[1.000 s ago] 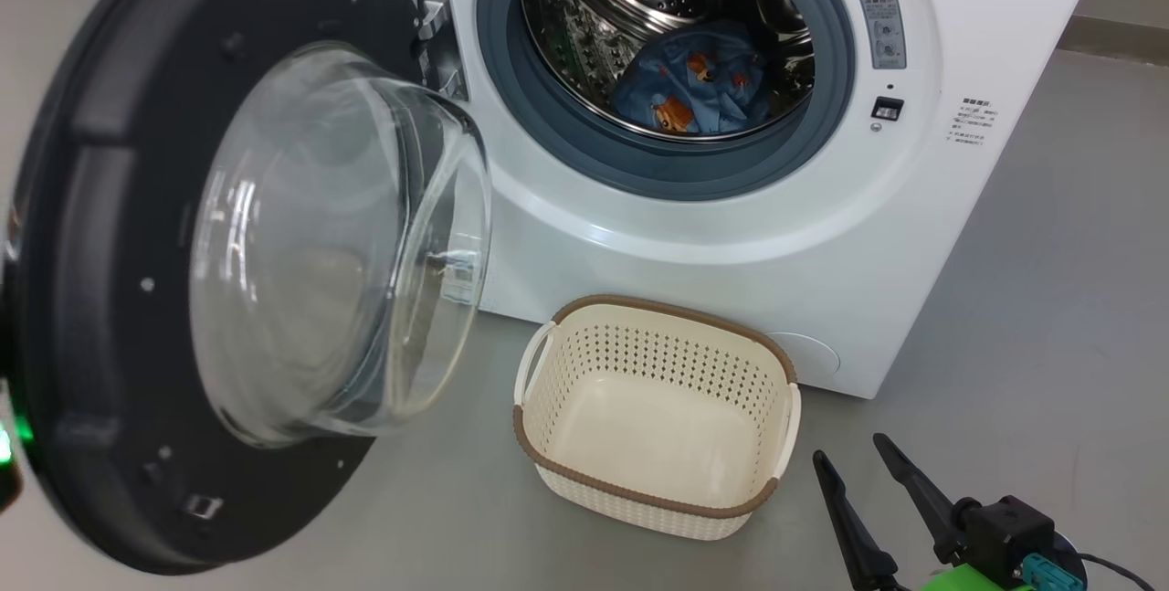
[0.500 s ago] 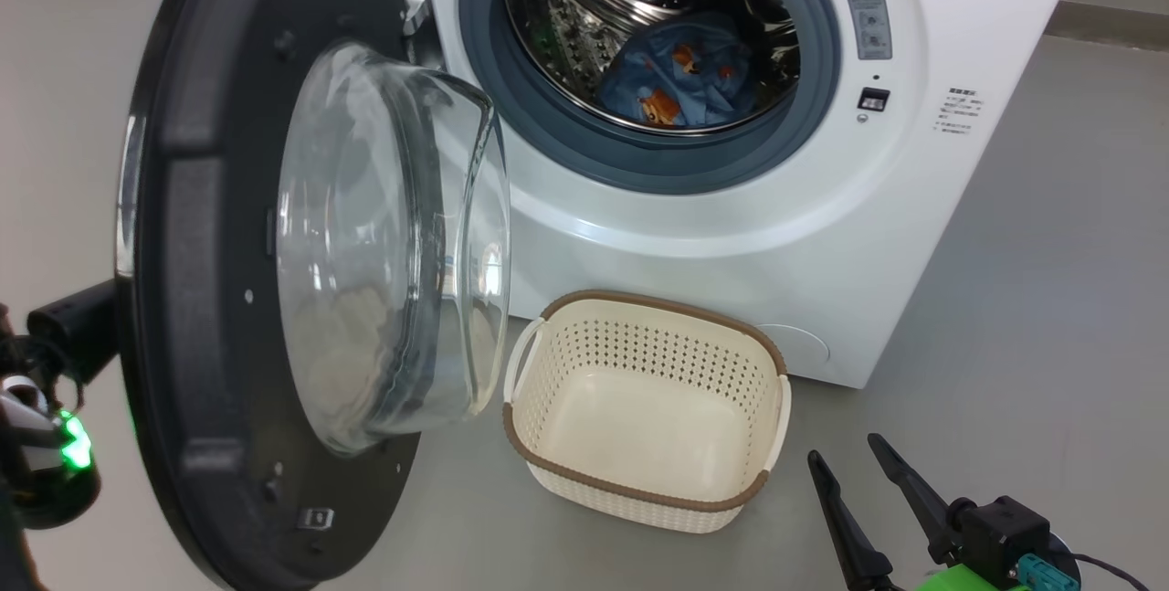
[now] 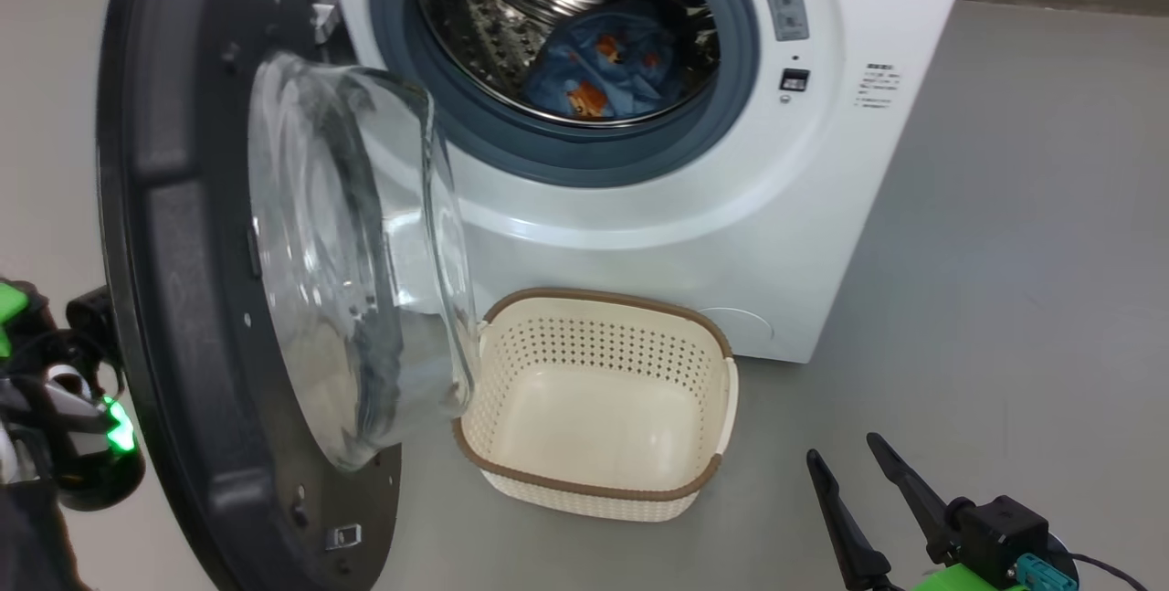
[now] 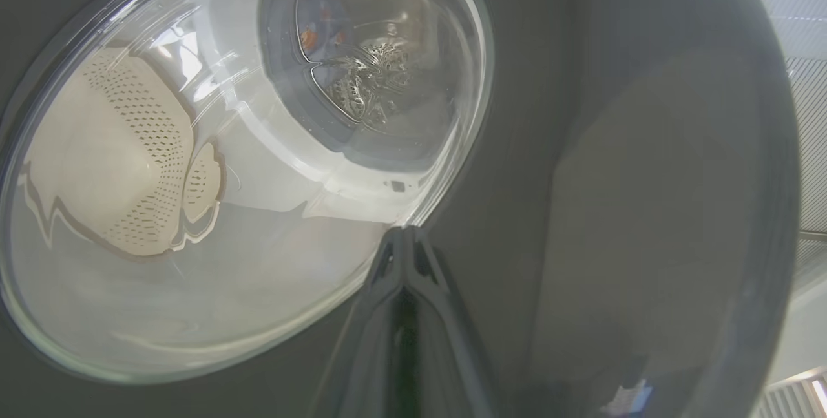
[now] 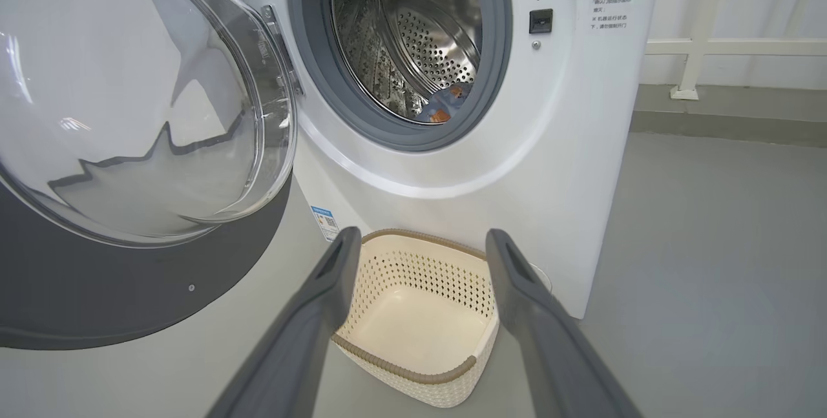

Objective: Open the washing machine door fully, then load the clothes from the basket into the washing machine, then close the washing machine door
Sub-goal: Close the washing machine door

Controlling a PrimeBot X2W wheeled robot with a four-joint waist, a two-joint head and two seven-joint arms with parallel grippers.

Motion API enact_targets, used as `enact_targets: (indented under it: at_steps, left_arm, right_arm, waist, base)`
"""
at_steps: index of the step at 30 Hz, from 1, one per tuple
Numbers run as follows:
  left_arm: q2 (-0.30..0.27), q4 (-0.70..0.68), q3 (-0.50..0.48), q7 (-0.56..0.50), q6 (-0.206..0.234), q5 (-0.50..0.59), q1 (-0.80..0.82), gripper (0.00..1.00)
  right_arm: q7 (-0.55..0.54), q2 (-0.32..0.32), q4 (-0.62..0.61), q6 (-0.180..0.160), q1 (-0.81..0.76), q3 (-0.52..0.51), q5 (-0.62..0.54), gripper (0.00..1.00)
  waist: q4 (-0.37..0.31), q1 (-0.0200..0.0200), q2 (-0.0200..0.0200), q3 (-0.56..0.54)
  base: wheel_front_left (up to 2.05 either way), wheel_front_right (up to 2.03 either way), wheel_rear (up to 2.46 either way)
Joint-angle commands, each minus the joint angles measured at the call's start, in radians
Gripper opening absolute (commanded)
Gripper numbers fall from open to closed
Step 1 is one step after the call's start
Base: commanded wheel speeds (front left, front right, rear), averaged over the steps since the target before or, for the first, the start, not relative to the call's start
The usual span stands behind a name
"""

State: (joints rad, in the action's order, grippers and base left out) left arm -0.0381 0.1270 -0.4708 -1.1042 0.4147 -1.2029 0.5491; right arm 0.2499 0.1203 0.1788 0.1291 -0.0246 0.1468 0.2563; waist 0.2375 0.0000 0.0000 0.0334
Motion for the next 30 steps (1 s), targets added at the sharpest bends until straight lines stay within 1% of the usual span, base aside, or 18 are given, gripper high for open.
enact_targets:
  at_steps: [1,7,13,21,22,23,30]
  left_arm:
    - [-0.013,-0.018,0.005,0.003,-0.017,-0.026,0.032,0.00]
    - [-0.012,0.015,0.035,0.063,-0.040,-0.072,0.045,0.00]
    - [-0.012,0.050,0.077,0.151,-0.083,-0.141,0.072,0.00]
    - [-0.012,0.127,0.166,0.311,-0.168,-0.242,0.099,0.00]
    - [-0.012,0.155,0.197,0.348,-0.192,-0.267,0.105,0.00]
    - [-0.012,0.169,0.210,0.366,-0.202,-0.279,0.107,0.00]
    - [-0.012,0.258,0.287,0.479,-0.283,-0.321,0.123,0.00]
  right_arm:
    - [0.012,0.001,-0.023,0.002,0.027,0.021,-0.004,1.00]
    - [0.012,0.001,-0.022,0.002,0.032,0.022,-0.003,1.00]
    - [0.012,0.002,-0.019,0.002,0.033,0.025,-0.001,1.00]
    - [0.012,0.008,-0.018,0.002,0.035,0.029,0.000,1.00]
    - [0.012,0.009,-0.019,0.002,0.033,0.029,-0.002,1.00]
    - [0.012,0.009,-0.019,0.002,0.033,0.031,-0.003,1.00]
    - [0.012,0.013,-0.015,0.002,0.033,0.039,-0.001,1.00]
  waist:
    - [-0.032,0.0000,0.0000,0.006]
    - [-0.072,0.0000,0.0000,0.009]
    - [-0.109,0.0000,0.0000,0.009]
    - [-0.144,0.0000,0.0000,0.005]
    - [-0.151,0.0000,0.0000,0.002]
    - [-0.156,0.0000,0.0000,0.001]
    - [-0.191,0.0000,0.0000,-0.008]
  base:
    - [0.00,0.00,0.00]
    - [0.00,0.00,0.00]
    - [0.00,0.00,0.00]
    - [0.00,0.00,0.00]
    - [0.00,0.00,0.00]
    - [0.00,0.00,0.00]
    - [0.00,0.00,0.00]
